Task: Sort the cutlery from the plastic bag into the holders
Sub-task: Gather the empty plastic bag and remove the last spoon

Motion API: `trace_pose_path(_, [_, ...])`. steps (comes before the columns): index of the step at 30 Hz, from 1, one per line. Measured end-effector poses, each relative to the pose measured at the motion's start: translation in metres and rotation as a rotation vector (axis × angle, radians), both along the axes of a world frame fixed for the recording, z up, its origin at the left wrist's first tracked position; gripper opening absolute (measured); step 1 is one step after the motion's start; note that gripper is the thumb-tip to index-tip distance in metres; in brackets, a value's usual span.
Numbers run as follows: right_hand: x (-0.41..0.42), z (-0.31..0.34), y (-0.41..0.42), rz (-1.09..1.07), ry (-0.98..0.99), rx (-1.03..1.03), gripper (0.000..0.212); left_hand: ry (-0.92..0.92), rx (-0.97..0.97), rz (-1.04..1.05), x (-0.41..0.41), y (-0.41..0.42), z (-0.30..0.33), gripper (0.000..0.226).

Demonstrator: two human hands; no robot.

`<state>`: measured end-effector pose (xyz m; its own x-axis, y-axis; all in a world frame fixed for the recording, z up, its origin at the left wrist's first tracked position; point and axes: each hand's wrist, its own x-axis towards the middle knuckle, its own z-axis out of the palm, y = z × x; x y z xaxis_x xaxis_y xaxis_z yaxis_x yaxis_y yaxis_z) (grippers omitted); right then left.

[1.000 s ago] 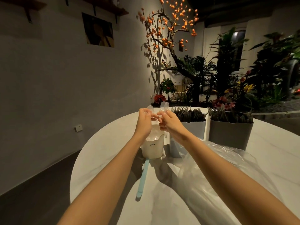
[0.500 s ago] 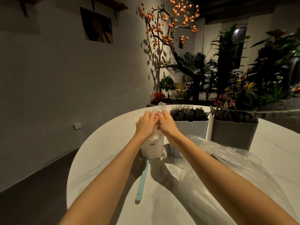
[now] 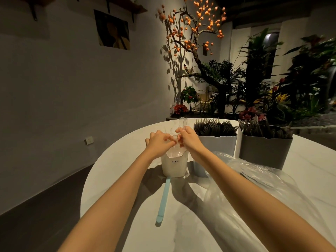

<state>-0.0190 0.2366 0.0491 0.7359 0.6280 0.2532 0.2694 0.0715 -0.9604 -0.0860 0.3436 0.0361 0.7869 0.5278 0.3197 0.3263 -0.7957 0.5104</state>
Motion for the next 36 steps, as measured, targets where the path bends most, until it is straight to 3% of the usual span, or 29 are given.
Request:
trace_pose_path(6, [-0.001,0.001,-0.001,0.016,0.017,-0.006,0.019,0.011,0.033,-0.005,-0.007,0.005,-0.003,0.020])
trace_pose_path(11, [0.000,0.004,-0.007,0.118,0.004,-0.031,0.020,-0.258,-0.146,-0.119,-0.006,-0.001,0.009,0.031])
trace_pose_path(15, [-0.002,0.010,-0.013,0.217,0.000,-0.093,0.016,-0.334,-0.270,-0.187,-0.006,-0.015,0.025,0.038])
trace_pose_path(22, [0.002,0.015,-0.024,0.283,-0.077,-0.181,0.028,-0.418,-0.245,-0.209,-0.006,-0.019,0.035,0.030])
trace_pose_path(30, [-0.003,0.023,-0.027,0.237,-0.145,-0.214,0.026,-0.404,-0.157,-0.171,-0.007,-0.018,0.043,0.006])
trace_pose_path(36, [0.000,0.033,-0.025,0.228,-0.167,-0.323,0.034,-0.535,-0.260,-0.089,-0.010,-0.007,0.050,0.007])
